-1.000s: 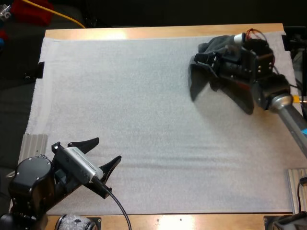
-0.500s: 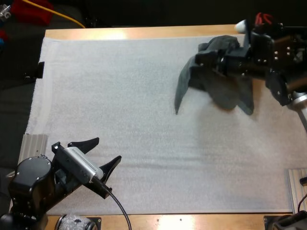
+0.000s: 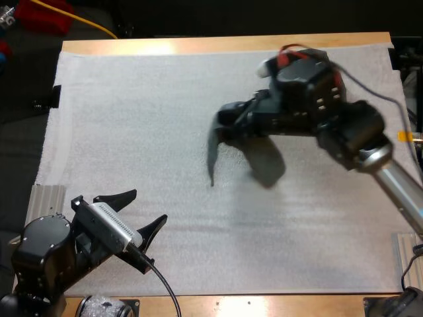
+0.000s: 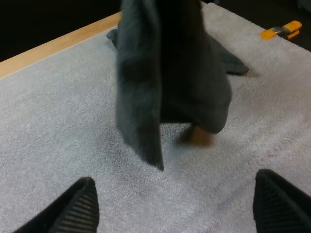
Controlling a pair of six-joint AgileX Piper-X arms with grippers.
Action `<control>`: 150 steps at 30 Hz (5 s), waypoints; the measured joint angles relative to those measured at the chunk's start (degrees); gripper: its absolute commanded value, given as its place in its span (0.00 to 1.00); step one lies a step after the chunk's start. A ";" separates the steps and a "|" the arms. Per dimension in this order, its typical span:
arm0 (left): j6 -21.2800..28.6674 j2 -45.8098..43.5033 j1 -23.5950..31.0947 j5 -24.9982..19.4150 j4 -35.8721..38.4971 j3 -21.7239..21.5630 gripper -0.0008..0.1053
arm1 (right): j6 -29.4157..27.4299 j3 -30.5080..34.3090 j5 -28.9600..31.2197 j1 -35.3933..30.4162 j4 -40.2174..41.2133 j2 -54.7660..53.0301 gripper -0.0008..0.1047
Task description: Pick towel from pile, fold and stack
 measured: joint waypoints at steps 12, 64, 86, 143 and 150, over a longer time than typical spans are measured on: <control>0.00 0.00 0.00 0.00 0.91 0.00 0.61 | -4.48 0.00 4.46 1.62 6.29 3.43 0.02; 0.00 5.85 0.00 0.79 1.51 0.81 0.61 | -10.49 37.24 24.80 1.81 24.71 3.01 0.02; 0.00 8.25 0.00 0.79 0.06 0.98 0.61 | -16.00 37.24 -5.26 9.78 36.57 -11.08 0.02; 0.00 8.25 0.00 0.79 0.18 0.98 0.61 | -6.83 37.24 2.94 -19.69 6.32 -5.48 0.61; 0.00 8.25 0.00 0.79 1.86 0.98 0.61 | -8.54 37.24 -3.79 -21.66 3.36 0.82 0.60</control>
